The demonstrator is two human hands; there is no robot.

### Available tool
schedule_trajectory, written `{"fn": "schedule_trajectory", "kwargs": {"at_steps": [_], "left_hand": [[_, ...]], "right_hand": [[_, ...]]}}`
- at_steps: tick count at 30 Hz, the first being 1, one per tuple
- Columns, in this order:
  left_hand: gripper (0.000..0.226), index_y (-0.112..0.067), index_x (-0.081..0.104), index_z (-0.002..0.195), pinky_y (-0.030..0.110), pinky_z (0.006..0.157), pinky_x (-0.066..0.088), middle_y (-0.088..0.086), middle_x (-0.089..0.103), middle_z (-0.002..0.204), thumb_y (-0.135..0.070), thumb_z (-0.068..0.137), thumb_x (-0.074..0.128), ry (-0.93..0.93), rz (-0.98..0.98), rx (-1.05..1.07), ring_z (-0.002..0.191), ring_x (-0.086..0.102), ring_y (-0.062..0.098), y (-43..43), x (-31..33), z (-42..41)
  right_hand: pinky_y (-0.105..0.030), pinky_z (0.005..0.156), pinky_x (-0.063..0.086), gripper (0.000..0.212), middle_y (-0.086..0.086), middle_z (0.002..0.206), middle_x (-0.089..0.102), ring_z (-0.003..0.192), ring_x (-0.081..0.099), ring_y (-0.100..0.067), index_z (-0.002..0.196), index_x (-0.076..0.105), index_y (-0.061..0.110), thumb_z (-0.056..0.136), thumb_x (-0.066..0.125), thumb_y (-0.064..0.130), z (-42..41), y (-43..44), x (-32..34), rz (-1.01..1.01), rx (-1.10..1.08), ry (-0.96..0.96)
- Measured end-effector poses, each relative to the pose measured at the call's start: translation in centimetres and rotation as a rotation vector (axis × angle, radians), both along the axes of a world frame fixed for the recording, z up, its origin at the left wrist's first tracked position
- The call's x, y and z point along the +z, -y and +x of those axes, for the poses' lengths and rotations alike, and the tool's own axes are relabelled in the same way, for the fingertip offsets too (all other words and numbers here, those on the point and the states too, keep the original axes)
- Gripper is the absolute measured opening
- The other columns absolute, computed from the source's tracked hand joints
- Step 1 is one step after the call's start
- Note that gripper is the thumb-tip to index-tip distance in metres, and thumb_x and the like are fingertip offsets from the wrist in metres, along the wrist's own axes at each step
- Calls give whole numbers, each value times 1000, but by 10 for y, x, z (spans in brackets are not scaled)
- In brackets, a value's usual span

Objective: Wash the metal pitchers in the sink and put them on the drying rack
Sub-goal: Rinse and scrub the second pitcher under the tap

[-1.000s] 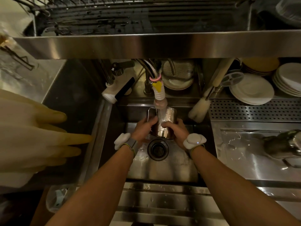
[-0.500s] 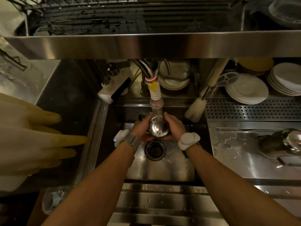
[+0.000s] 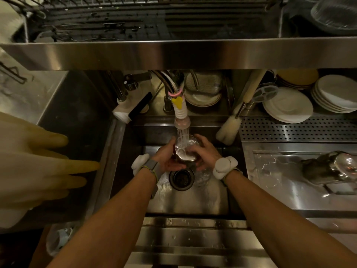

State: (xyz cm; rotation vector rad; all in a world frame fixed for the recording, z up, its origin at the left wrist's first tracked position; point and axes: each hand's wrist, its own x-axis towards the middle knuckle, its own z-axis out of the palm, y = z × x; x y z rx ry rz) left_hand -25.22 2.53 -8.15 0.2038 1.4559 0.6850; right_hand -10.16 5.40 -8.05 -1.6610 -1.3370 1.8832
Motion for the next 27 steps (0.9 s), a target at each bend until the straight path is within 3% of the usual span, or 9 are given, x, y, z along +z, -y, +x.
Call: {"fn": "schedule_trajectory", "kwargs": {"at_steps": [3,6,9,12,15,17,23,27], "left_hand": [[56,-14,58,110,35,52,60,10,64,101,-63,89,41,-54,-2,-5,74,67,28,2,6,-1],[48,-16,59,98,34,54,58,11,60,103,-60,87,44,-80,-4,5,77,62,25,4,12,-6],[50,-16,58,89,34,51,57,13,61,95,-64,86,44,-71,-31,33,73,62,26,8,19,-12],[67,-17,58,88,29,51,56,16,68,81,-76,83,27,-187,-62,-54,65,67,28,10,22,-18],[74,-8,55,102,18,36,44,14,67,55,-73,86,25,-413,-46,-46,36,60,19,11,20,-26],[75,-1,53,110,11,31,33,13,64,54,-68,89,26,-503,-32,-71,25,49,15,13,18,-31],[64,-3,56,105,12,31,33,14,62,66,-61,92,32,-523,10,-57,30,51,17,14,20,-35],[60,-5,57,82,19,35,36,11,59,65,-59,93,33,-594,16,-74,45,51,21,16,17,-35]], "right_hand": [[-32,71,54,107,3,128,49,105,57,-20,140,20,33,56,87,31,-3,8,-5,138,114,14],[-24,86,45,119,6,122,50,112,52,-14,141,20,23,46,92,25,-10,10,-7,296,159,32],[-21,85,44,117,8,118,54,107,55,-11,139,26,23,42,93,29,-21,11,-6,404,170,54],[-22,82,45,112,9,118,57,104,58,-11,136,31,27,41,90,42,-22,8,-4,446,191,124],[-23,81,43,113,13,113,53,104,55,-12,135,30,30,39,86,46,-9,5,-3,456,153,200],[-25,84,43,110,9,118,55,106,55,-14,136,30,29,42,85,43,-4,3,-4,477,81,225],[-29,88,47,113,4,127,56,111,56,-18,137,27,32,40,83,49,-17,8,-3,464,208,207],[-24,86,42,114,6,123,55,106,52,-12,138,29,28,41,87,40,-2,1,-3,460,92,214]]}}
